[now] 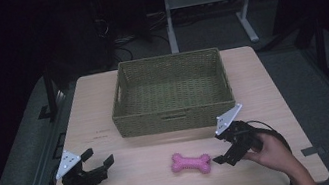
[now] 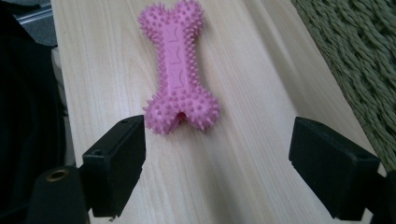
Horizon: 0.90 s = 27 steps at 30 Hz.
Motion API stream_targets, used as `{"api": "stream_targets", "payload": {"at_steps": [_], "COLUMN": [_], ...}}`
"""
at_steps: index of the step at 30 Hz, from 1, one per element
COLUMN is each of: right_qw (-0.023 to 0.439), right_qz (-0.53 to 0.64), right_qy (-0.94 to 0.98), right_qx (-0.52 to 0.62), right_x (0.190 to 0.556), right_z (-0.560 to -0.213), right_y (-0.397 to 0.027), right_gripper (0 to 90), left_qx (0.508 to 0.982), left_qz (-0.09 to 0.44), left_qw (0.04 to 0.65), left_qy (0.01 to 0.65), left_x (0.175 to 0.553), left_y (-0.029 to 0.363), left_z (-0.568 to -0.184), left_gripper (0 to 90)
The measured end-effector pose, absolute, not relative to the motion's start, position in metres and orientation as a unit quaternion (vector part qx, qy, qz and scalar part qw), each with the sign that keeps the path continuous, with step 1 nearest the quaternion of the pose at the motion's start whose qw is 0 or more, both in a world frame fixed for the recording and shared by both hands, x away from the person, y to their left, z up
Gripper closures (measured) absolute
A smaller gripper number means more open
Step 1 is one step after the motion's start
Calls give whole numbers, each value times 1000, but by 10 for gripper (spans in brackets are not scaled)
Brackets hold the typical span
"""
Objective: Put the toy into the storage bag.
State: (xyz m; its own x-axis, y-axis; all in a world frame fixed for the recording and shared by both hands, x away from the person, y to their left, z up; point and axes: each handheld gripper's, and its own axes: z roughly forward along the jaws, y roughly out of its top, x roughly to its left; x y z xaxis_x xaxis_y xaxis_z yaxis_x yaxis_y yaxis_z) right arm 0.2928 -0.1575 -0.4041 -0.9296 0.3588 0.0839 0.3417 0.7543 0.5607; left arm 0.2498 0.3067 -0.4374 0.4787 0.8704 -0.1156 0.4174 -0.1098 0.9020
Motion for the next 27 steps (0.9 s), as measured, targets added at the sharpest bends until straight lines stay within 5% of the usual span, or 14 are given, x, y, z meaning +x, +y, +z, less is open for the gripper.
{"api": "stream_targets", "payload": {"at_steps": [27], "right_qw": [-19], "right_qz": [257], "right_qy": [959], "right_qx": [117], "right_x": [304], "right_z": [-409], "right_y": [-91], "right_gripper": [225], "left_qx": [709], "left_qz": [232], "left_qw": [488], "left_qy": [452], "left_x": [250], "left_y": [306], "left_z": [-437], "left_gripper": [139]}}
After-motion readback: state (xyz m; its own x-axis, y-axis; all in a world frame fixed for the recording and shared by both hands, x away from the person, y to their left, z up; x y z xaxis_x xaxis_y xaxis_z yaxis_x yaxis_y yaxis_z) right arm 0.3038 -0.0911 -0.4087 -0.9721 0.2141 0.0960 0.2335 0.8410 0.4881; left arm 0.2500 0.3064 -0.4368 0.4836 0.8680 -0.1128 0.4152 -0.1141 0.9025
